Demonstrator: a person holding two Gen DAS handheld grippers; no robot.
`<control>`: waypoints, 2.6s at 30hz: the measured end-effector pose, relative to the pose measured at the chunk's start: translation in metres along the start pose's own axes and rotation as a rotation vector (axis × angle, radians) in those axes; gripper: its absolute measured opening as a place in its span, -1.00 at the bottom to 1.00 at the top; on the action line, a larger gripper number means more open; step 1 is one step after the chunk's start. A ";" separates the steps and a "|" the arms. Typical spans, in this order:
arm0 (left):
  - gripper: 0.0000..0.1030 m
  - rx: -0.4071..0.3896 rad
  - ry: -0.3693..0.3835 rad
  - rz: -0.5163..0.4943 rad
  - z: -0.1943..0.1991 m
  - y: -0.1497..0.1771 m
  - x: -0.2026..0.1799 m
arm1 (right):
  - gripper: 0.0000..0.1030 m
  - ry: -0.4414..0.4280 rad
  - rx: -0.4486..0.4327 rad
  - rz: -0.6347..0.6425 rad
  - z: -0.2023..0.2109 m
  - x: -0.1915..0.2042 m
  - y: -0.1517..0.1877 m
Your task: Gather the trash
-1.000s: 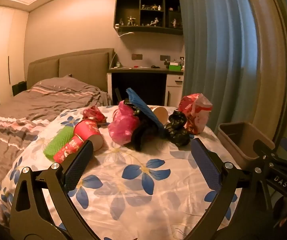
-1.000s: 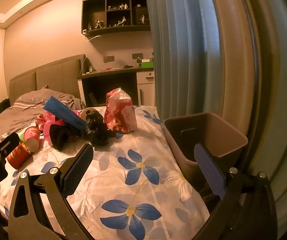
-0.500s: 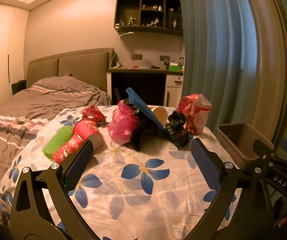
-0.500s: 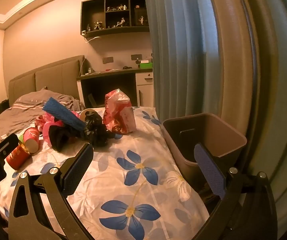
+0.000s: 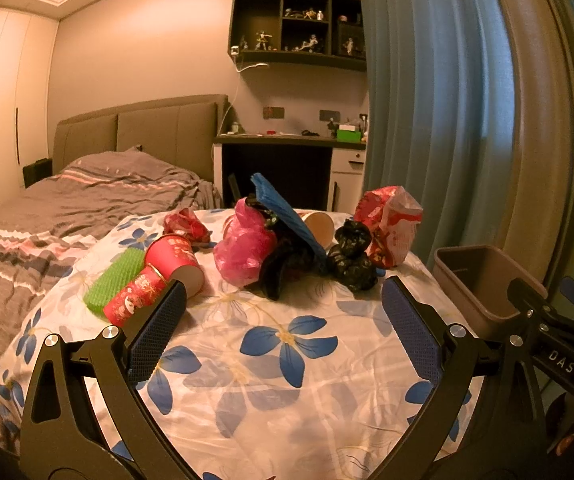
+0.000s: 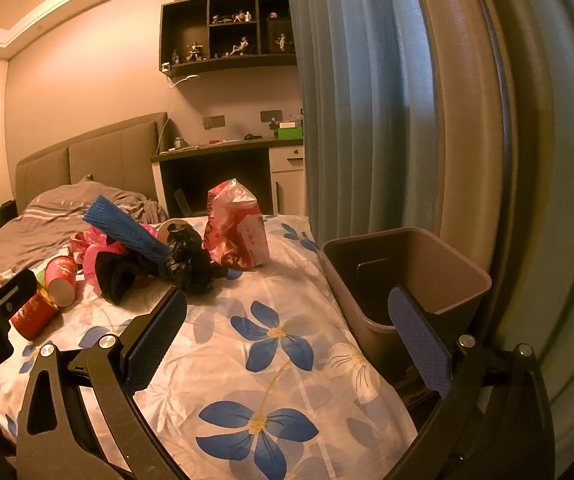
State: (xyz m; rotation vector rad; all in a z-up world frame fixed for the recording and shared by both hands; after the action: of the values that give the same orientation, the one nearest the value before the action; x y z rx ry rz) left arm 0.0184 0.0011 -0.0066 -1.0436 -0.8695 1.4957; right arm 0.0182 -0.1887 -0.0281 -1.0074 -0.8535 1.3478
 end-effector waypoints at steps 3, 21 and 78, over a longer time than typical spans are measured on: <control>0.87 0.001 0.000 0.000 0.000 0.000 0.000 | 0.89 0.001 0.000 0.001 0.001 0.000 -0.001; 0.87 0.003 0.001 0.002 0.000 0.000 0.000 | 0.89 0.003 -0.002 0.002 0.001 0.000 0.001; 0.87 0.014 0.035 0.007 -0.011 0.014 -0.012 | 0.89 0.001 -0.004 -0.002 0.000 -0.007 0.000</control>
State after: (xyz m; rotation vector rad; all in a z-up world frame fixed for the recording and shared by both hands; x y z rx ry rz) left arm 0.0239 -0.0137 -0.0216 -1.0601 -0.8301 1.4829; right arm 0.0173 -0.1959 -0.0279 -1.0098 -0.8571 1.3441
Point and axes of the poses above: each gripper's, at about its wrist camera, not at the fingertips, and z roughly against the way its jaws point, x to its left, y to its underside, the point moved 2 cm from there along -z, roughly the way its jaws point, and after that the axes turned 8 degrees about z, right-handed, at the moved point
